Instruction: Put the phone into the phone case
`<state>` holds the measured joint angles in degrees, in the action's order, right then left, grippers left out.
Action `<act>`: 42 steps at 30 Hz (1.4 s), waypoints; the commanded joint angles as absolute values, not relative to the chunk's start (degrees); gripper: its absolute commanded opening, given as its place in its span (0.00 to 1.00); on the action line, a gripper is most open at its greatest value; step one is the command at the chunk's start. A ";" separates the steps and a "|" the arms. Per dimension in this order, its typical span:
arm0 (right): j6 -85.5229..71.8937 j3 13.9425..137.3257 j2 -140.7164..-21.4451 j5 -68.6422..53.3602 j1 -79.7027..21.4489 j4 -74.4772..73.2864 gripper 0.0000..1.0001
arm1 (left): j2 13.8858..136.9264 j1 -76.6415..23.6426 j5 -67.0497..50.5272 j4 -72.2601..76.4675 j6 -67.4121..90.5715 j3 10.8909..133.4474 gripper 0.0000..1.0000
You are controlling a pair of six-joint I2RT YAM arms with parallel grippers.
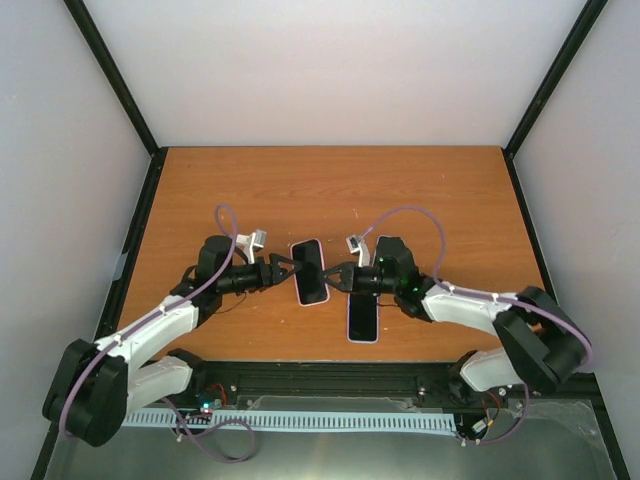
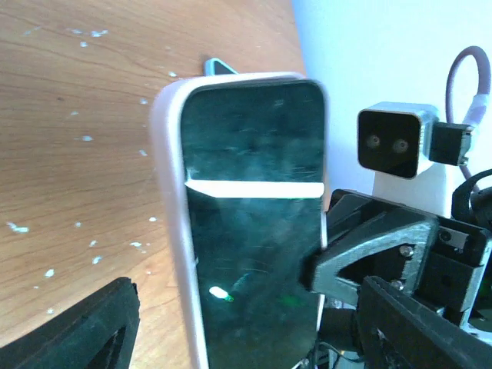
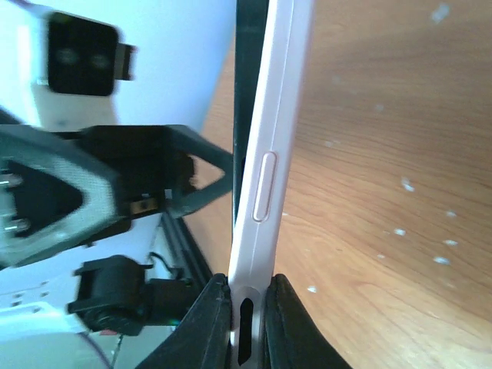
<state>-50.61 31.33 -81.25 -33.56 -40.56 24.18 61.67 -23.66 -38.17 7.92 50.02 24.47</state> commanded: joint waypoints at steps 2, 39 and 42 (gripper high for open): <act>-49.72 28.94 -72.25 -37.34 -40.78 37.34 0.05 | 58.77 -23.38 -43.65 11.85 50.34 26.44 0.74; -55.29 25.87 -65.54 -42.08 -40.81 43.72 0.14 | 63.11 -23.38 -59.57 45.86 59.62 22.01 0.08; -54.97 25.73 -64.42 -41.94 -40.78 41.30 0.24 | 63.18 -23.38 -59.48 43.45 56.90 22.54 0.01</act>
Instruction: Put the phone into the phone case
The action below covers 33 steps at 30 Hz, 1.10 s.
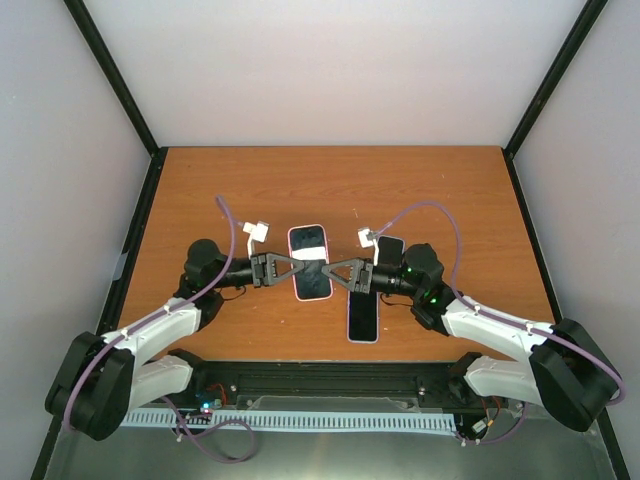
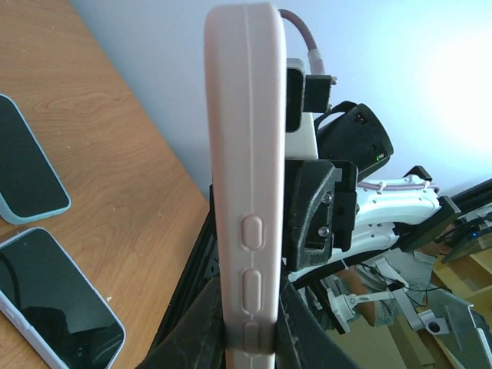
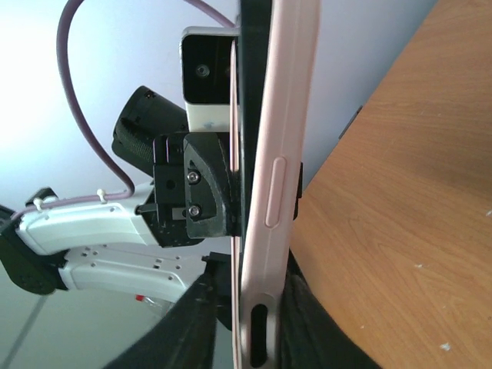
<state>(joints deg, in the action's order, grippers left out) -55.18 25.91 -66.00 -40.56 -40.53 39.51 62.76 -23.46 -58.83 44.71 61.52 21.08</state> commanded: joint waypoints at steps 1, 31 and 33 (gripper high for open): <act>-54.50 25.79 -63.84 -41.66 -40.78 40.10 0.27 | 63.24 -23.38 -59.54 42.48 55.89 22.93 0.00; -42.28 39.13 -55.50 -34.37 -40.50 11.04 0.60 | 60.38 -26.70 -70.82 23.54 39.65 31.40 0.00; -42.15 38.74 -54.58 -33.39 -40.43 10.76 0.53 | 60.56 -26.72 -70.40 21.55 38.25 31.86 0.00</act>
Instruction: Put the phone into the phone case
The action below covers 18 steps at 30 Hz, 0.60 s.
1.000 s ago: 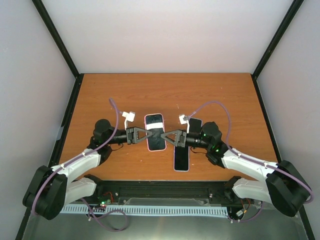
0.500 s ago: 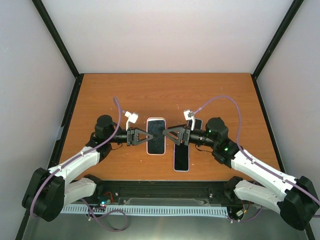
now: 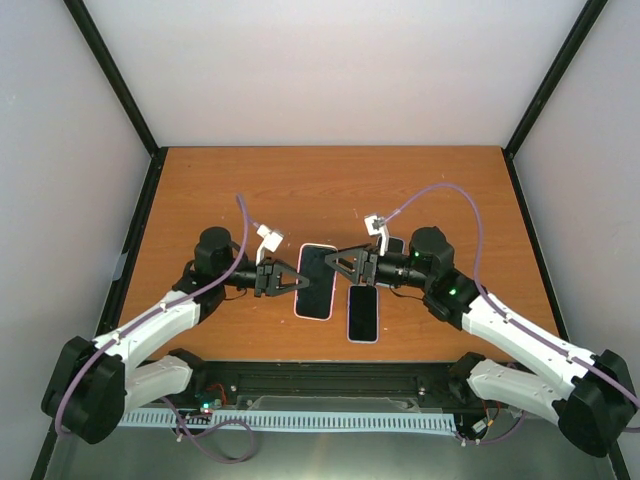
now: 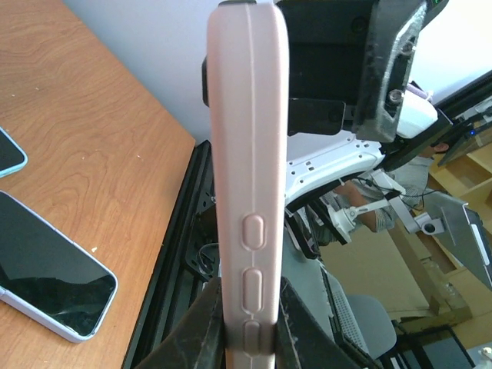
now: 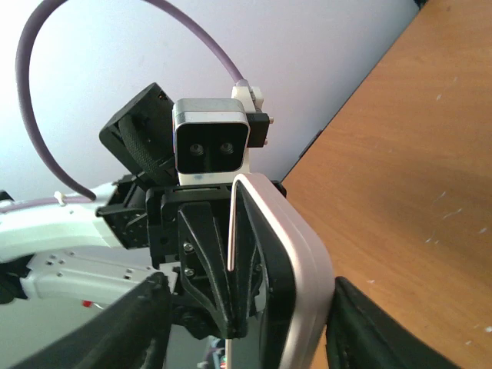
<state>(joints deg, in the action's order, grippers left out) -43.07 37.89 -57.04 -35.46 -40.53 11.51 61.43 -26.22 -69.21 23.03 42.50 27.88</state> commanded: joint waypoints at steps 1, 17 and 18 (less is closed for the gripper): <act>-42.06 38.64 -54.15 -33.11 -40.36 10.67 0.49 | 60.60 -26.72 -70.20 20.50 37.49 32.04 0.00; -38.67 36.84 -51.94 -29.85 -40.17 10.12 0.03 | 63.16 -26.72 -62.87 7.73 31.44 34.70 0.00; -38.61 36.78 -51.93 -29.88 -40.17 10.00 0.06 | 63.38 -26.72 -62.35 7.13 31.31 35.04 0.00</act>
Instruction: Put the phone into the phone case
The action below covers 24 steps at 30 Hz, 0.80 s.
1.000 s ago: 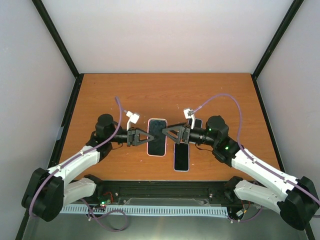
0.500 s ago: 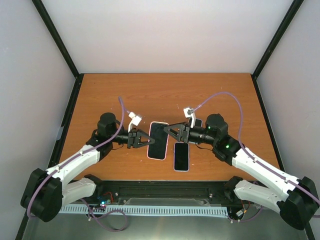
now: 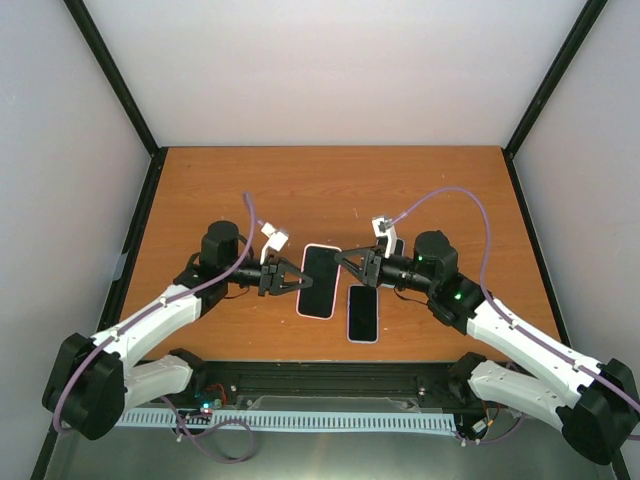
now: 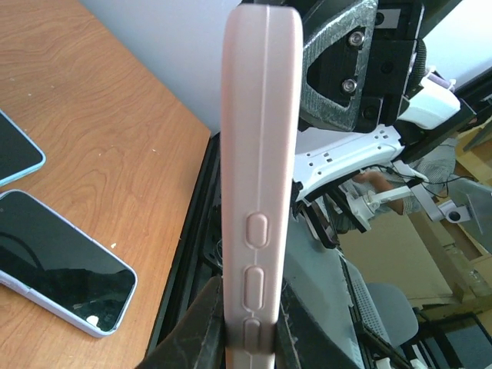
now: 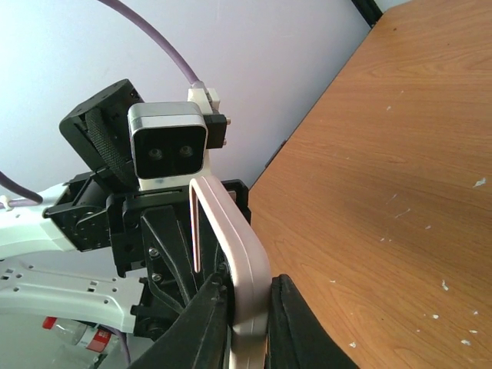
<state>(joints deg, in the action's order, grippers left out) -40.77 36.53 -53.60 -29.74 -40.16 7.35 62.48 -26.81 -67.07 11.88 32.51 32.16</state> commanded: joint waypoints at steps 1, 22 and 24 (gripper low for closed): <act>-38.56 36.74 -51.74 -29.81 -40.17 9.82 0.11 | 63.56 -26.76 -62.10 6.89 31.40 35.29 0.00; -51.59 24.60 -54.64 -38.72 -40.25 23.48 0.75 | 59.54 -26.72 -51.85 29.17 50.85 32.52 0.00; -53.11 24.21 -55.46 -39.52 -40.25 26.20 0.67 | 59.59 -26.72 -51.60 29.73 51.25 32.50 0.00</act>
